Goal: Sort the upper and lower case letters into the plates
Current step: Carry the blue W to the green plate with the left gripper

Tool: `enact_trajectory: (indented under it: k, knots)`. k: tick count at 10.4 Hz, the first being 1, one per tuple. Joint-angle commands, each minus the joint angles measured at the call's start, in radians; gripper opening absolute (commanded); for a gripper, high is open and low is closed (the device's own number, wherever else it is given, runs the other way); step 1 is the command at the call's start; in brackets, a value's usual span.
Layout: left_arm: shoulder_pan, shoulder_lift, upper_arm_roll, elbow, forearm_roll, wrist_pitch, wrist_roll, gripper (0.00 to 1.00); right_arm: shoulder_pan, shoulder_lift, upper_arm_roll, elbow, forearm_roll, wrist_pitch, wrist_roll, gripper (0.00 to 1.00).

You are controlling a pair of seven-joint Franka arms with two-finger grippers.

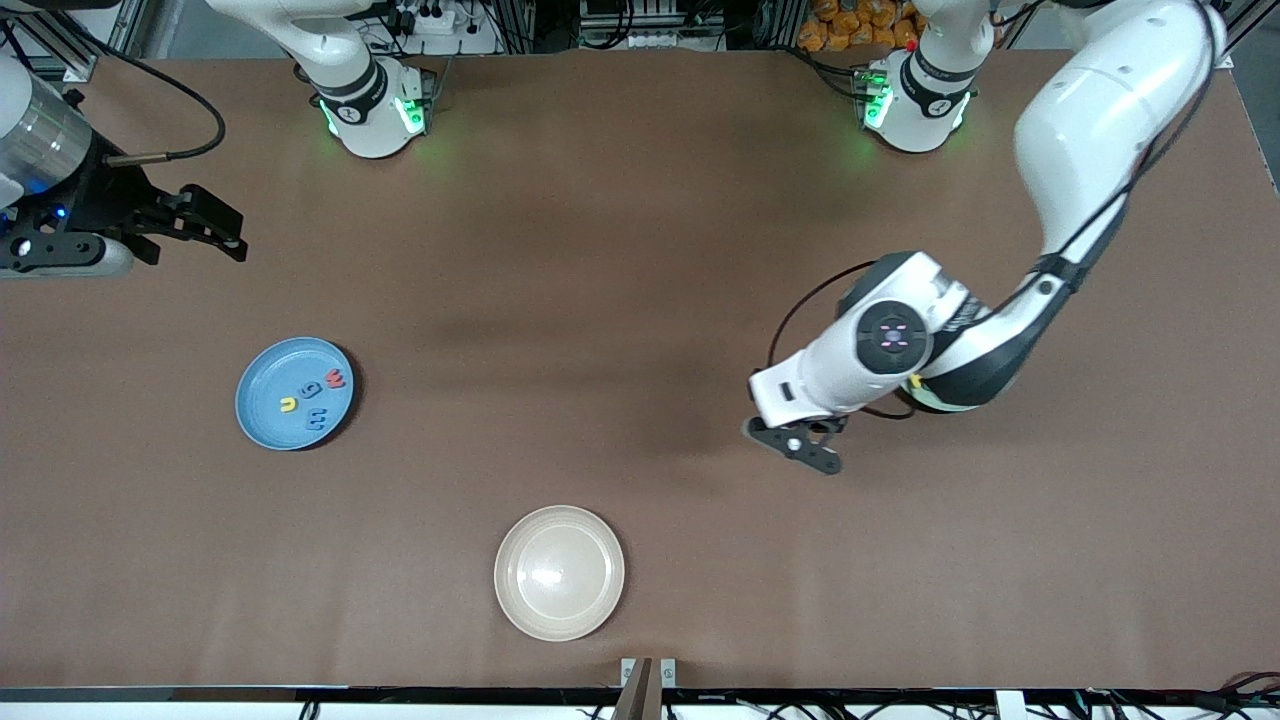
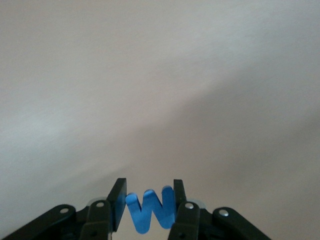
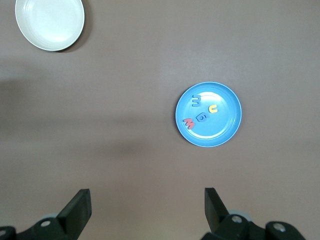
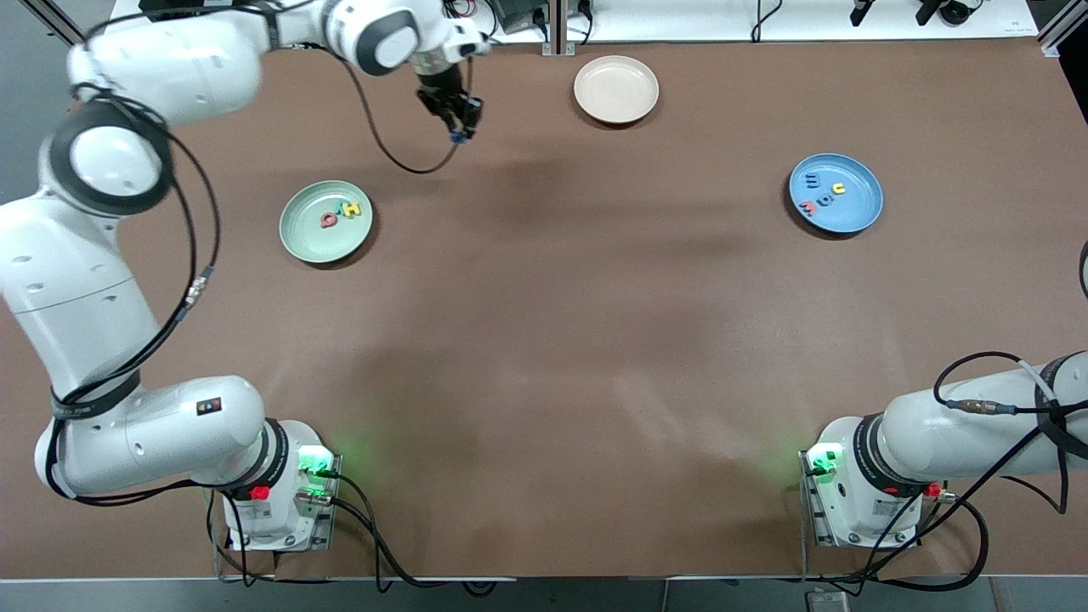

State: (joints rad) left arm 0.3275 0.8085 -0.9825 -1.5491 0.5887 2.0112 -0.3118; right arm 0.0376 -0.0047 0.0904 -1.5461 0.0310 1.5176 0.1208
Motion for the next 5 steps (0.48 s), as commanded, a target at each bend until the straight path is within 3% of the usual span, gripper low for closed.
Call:
enact_trajectory:
  k: [1,2,5]
  knots:
    - [0.099,-0.097,-0.018,-0.091,0.014,-0.053,0.011,0.00,0.012,0.009,-0.003,0.023,-0.014,-0.007,0.017,1.00]
    - [0.135,-0.138,-0.015,-0.142,0.023,-0.058,0.000,0.00,0.013,0.009,-0.003,0.021,-0.014,-0.007,0.017,1.00]
    - [0.304,-0.137,-0.010,-0.242,0.049,-0.031,0.016,0.00,0.013,0.009,-0.001,0.021,-0.014,-0.007,0.017,1.00]
